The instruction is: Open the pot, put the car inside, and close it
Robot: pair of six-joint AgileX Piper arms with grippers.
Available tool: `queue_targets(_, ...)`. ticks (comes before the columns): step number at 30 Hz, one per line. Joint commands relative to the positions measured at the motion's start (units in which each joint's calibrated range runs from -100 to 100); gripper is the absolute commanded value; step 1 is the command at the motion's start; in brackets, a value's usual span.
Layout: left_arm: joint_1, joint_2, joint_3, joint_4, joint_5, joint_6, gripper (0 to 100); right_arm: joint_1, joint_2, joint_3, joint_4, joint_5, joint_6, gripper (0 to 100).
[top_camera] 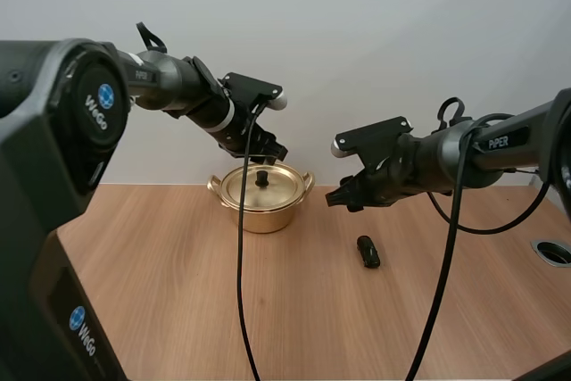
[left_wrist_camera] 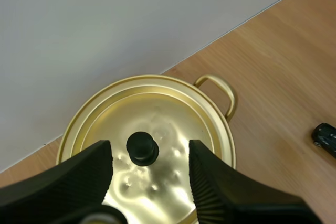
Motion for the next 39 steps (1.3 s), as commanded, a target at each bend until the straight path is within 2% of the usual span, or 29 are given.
queue_targets(1,-0.06,6.32,-1.31,-0.04,0.01,-0.01,73,0.04,0.35,-0.07,0.00,0.26,-0.01,86)
queue_targets(14,-0.06,10.96,-7.26,0.06,-2.71,-0.01,73,0.04,7.90,-0.94,0.00,1.25,-0.01,86)
queue_targets(26,-0.06,13.69,-7.87,0.27,-3.85,0.09,71,0.04,8.75,-2.62,0.32,4.24,-0.01,86)
queue_targets(29,-0.06,13.69,-7.87,0.17,-3.69,0.09,54,0.04,9.02,-2.62,1.39,7.60,-0.01,86)
queue_targets(34,-0.06,13.69,-7.87,-0.70,-3.53,0.09,4,0.04,11.88,-2.74,1.61,8.23,-0.01,86)
queue_targets(35,-0.06,13.69,-7.87,-0.70,-3.53,0.09,0,0.04,12.48,-2.88,1.61,8.23,-0.01,86)
queue_targets(39,-0.06,13.69,-7.87,-0.70,-3.51,0.09,0,-0.09,14.03,-3.15,1.61,9.03,-0.01,86)
